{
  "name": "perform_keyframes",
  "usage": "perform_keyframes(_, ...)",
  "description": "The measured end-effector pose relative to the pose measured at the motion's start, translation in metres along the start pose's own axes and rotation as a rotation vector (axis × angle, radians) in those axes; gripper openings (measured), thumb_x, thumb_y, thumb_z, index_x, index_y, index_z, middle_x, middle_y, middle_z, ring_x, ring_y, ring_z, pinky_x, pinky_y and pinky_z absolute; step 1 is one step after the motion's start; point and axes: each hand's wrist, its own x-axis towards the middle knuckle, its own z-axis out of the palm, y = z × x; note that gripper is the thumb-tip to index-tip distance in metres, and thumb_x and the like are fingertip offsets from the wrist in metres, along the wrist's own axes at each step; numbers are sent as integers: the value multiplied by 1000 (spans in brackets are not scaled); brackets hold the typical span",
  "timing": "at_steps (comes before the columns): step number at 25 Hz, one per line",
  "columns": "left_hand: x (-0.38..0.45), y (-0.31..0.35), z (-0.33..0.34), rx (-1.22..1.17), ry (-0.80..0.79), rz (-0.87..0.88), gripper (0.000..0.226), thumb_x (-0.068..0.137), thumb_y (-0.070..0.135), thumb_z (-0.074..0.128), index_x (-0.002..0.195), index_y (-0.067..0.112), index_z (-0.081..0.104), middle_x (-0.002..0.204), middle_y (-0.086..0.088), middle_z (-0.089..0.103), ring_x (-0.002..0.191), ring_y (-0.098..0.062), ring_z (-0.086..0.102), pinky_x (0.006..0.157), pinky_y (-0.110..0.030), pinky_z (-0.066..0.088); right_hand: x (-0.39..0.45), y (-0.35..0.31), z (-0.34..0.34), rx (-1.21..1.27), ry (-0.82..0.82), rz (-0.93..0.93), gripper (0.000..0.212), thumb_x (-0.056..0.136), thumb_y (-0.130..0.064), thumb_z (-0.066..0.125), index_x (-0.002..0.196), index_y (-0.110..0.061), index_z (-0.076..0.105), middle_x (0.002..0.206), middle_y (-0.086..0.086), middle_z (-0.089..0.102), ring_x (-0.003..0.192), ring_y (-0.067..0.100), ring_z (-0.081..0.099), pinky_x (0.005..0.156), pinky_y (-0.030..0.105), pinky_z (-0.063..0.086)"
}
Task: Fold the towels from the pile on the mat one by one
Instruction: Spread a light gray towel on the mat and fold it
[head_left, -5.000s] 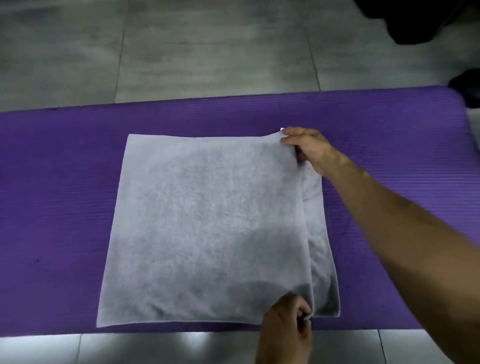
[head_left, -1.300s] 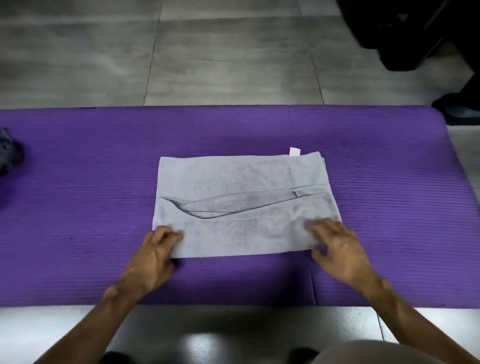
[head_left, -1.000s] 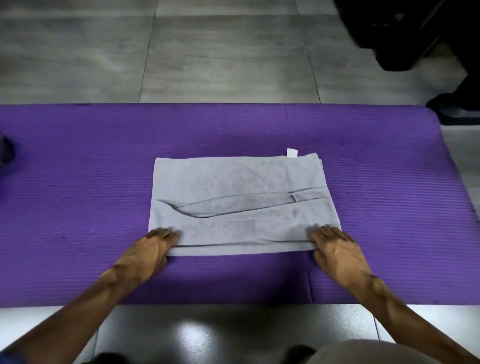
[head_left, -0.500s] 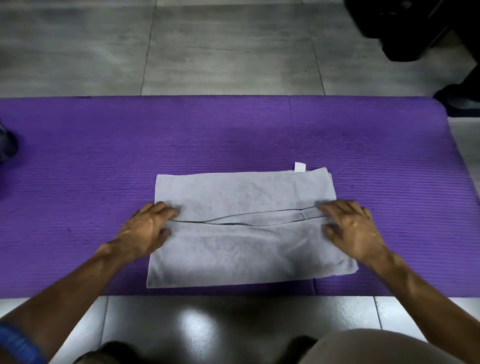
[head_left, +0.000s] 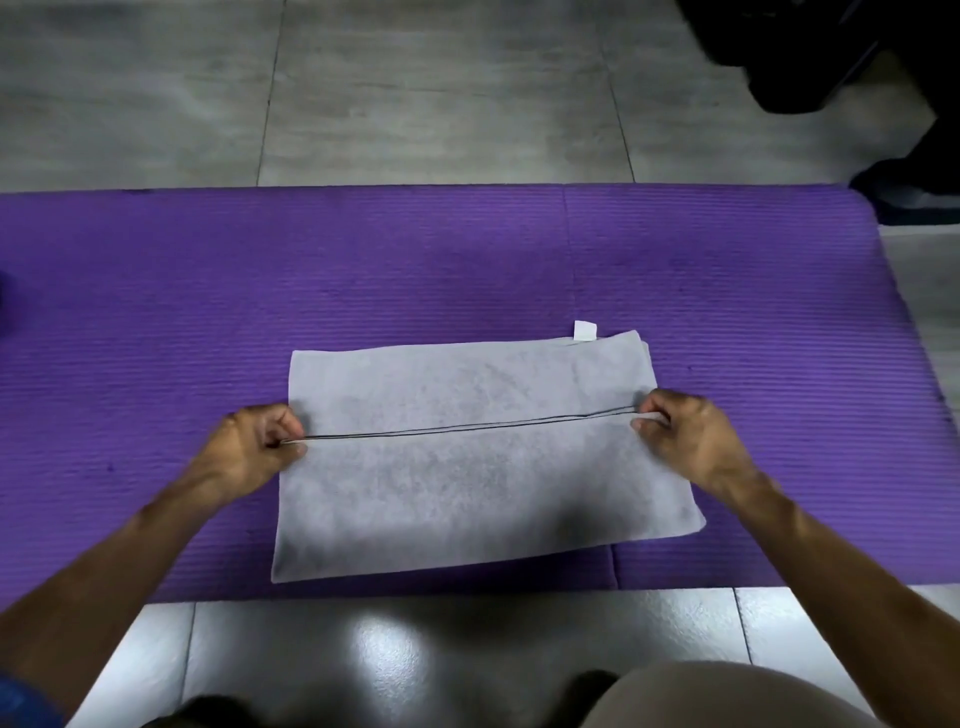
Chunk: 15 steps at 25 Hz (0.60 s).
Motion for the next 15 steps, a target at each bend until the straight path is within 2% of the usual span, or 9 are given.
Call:
perform_keyframes(2, 3, -4, 4, 41, 3, -18, 17, 79, -6, 73, 90, 6, 67, 73, -5, 67, 67, -17, 59, 63, -13, 47, 0, 3, 6, -125, -5, -82, 23, 84, -20, 71, 106, -17, 65, 103, 2, 65, 93, 28, 60, 84, 41, 49)
perform_keyframes(3, 2, -5, 4, 60, -8, -21, 18, 79, -6, 73, 91, 6, 70, 75, -4, 67, 69, -18, 60, 68, -20, 49, 3, 6, 5, -173, -31, -107, 31, 84, -22, 71, 114, -18, 64, 110, 1, 64, 99, 29, 58, 90, 45, 47)
perform_keyframes(4, 3, -5, 4, 75, -14, -26, 17, 79, -6, 73, 89, 8, 72, 75, -2, 68, 69, -18, 61, 72, -26, 50, 6, 8, 1, -196, -52, -127, 30, 83, -24, 72, 112, -19, 65, 109, 1, 65, 100, 29, 58, 92, 45, 46)
perform_keyframes(5, 1, -1, 1, 89, -12, -37, 18, 79, -5, 74, 84, 13, 72, 74, -1, 69, 69, -18, 62, 73, -28, 50, 8, 7, -4, -191, -67, -133, 22, 82, -24, 74, 102, -19, 67, 100, 0, 66, 95, 27, 60, 90, 42, 46)
perform_keyframes(7, -2, 10, -4, 63, -24, -97, 21, 80, -3, 73, 78, 17, 70, 74, -3, 69, 63, -14, 62, 67, -24, 51, 11, 5, -19, -49, -129, -62, 14, 79, -18, 78, 80, -16, 64, 78, -3, 64, 76, 16, 61, 76, 28, 47)
perform_keyframes(9, -8, 25, -11, -65, -54, -188, 13, 84, -1, 70, 83, 11, 68, 77, -9, 71, 56, -11, 65, 54, -21, 48, 15, -4, -38, 224, -226, 91, 15, 78, -11, 79, 75, -13, 65, 65, -7, 61, 55, 3, 52, 56, 14, 42)
perform_keyframes(12, -2, 41, -26, -247, 4, -240, 8, 89, 4, 66, 90, 11, 64, 80, -12, 73, 57, -9, 70, 48, -19, 40, 30, -13, -58, 504, -243, 292, 11, 82, -10, 76, 81, -10, 65, 53, -8, 58, 38, 3, 42, 37, 15, 33)
perform_keyframes(15, 20, 57, -29, -399, 109, -231, 11, 92, -2, 59, 93, 8, 61, 81, -12, 66, 53, -6, 68, 44, -13, 47, 54, -23, -52, 568, -125, 381, 3, 89, -13, 69, 89, -12, 66, 54, -4, 56, 33, 4, 42, 33, 15, 25)
